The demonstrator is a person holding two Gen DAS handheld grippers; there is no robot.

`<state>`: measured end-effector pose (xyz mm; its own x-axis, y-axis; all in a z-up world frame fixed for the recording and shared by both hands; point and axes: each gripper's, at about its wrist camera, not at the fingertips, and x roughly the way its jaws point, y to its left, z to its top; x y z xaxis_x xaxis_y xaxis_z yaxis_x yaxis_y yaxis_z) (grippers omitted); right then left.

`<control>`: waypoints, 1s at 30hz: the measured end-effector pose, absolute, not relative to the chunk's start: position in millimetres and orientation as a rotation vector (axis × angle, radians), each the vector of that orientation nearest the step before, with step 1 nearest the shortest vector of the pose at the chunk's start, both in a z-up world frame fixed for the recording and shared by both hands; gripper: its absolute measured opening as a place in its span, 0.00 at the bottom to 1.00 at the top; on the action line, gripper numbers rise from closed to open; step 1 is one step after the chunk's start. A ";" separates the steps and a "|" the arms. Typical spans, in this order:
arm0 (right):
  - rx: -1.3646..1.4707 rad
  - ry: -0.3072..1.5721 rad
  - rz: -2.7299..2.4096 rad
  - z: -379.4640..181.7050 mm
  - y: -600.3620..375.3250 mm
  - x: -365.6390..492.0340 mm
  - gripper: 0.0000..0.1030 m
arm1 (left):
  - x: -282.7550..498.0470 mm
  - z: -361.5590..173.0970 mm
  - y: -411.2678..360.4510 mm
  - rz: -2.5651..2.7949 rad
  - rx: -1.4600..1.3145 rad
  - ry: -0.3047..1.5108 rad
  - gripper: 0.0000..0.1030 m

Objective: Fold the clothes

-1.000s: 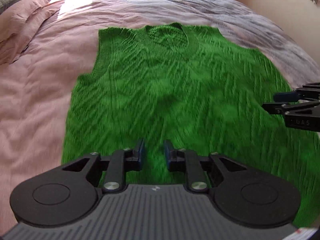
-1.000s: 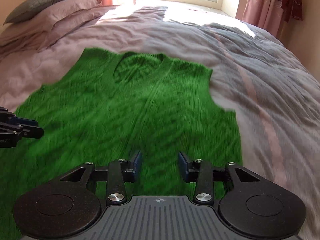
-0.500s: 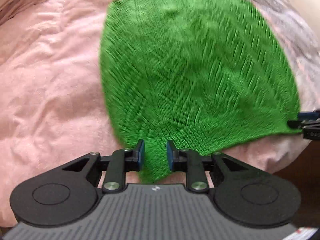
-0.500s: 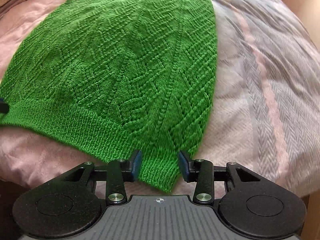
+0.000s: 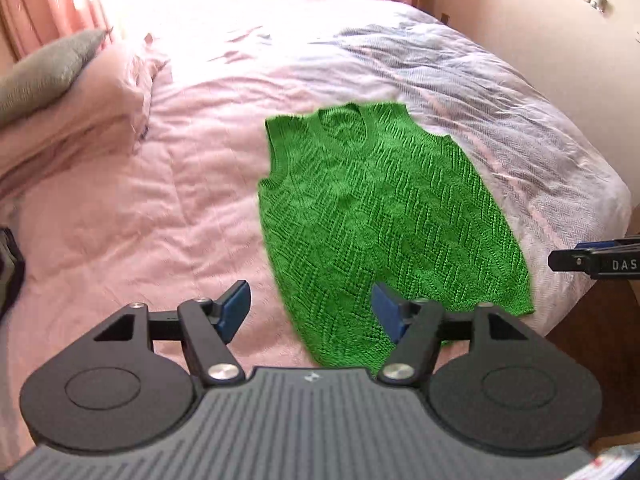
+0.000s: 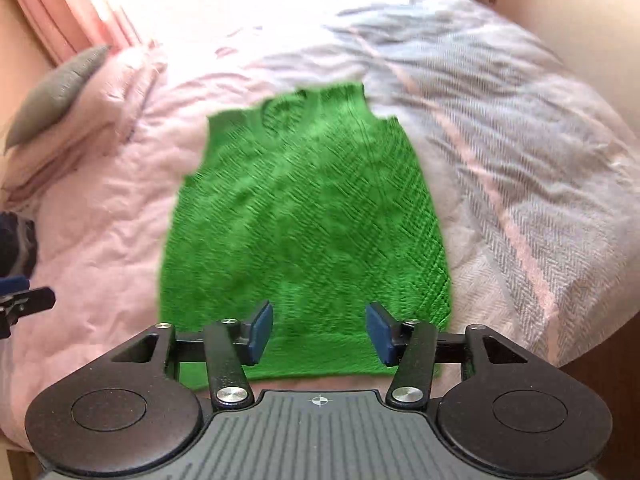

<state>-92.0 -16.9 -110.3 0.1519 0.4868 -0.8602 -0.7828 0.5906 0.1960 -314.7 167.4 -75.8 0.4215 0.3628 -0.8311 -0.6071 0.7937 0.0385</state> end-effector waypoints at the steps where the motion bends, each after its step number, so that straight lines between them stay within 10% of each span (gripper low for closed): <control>1: -0.330 1.064 0.943 -102.6 -18.8 -99.6 0.50 | -316.3 -67.9 163.7 0.616 -0.271 0.957 0.62; 30: -0.570 1.018 1.176 -47.6 -118.5 -74.6 0.53 | -275.8 -45.0 9.1 0.779 -0.442 0.989 0.66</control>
<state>-74.6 -118.5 -47.6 0.0432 0.4774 -0.8776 -0.9368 0.3245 0.1304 -275.8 9.1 -45.0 0.3180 0.3798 -0.8687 -0.7558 0.6547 0.0095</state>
